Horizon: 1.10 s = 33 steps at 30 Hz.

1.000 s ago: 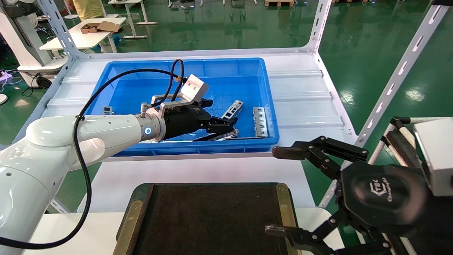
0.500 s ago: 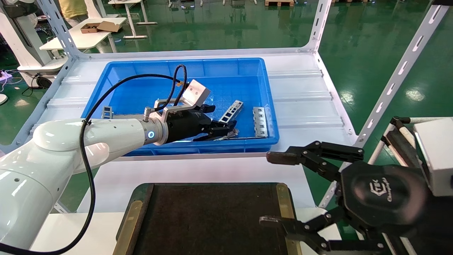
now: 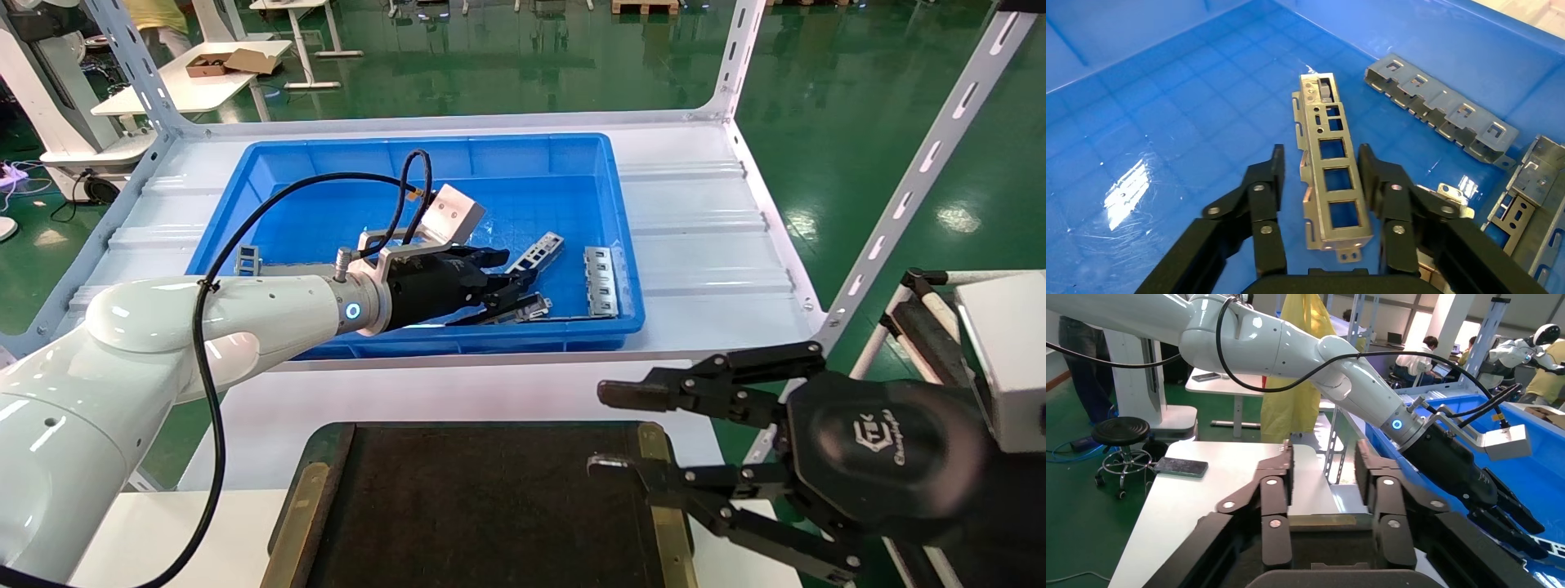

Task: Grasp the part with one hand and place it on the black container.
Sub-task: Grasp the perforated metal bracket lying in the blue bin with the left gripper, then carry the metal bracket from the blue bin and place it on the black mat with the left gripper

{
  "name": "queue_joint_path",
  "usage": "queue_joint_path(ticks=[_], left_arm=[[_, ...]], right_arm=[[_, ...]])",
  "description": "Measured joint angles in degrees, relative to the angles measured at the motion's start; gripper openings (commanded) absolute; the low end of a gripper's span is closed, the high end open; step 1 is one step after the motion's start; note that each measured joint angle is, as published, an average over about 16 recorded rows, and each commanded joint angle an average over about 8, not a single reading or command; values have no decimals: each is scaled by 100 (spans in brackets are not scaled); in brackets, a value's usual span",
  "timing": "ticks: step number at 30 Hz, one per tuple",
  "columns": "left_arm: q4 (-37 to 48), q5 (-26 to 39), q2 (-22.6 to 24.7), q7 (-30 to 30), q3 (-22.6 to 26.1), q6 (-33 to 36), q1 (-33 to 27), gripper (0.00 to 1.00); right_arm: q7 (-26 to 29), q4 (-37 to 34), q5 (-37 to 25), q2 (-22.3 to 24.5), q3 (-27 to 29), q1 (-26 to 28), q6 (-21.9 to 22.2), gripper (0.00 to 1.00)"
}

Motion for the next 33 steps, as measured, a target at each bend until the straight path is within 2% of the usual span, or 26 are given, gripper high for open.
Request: queue_joint_path(ticks=[10, 17, 23, 33], left_arm=[[8, -290, -26, -99, 152, -57, -67, 0], [46, -634, -188, -46, 65, 242, -213, 0], [66, -983, -503, 117, -119, 862, -350, 0], [7, -1480, -1336, 287, -395, 2505, -436, 0]], right_arm=[[0, 0, 0, 0, -1, 0, 0, 0], [0, 0, 1, 0, -1, 0, 0, 0], [-1, 0, 1, 0, -1, 0, 0, 0], [-1, 0, 1, 1, -2, 0, 1, 0]])
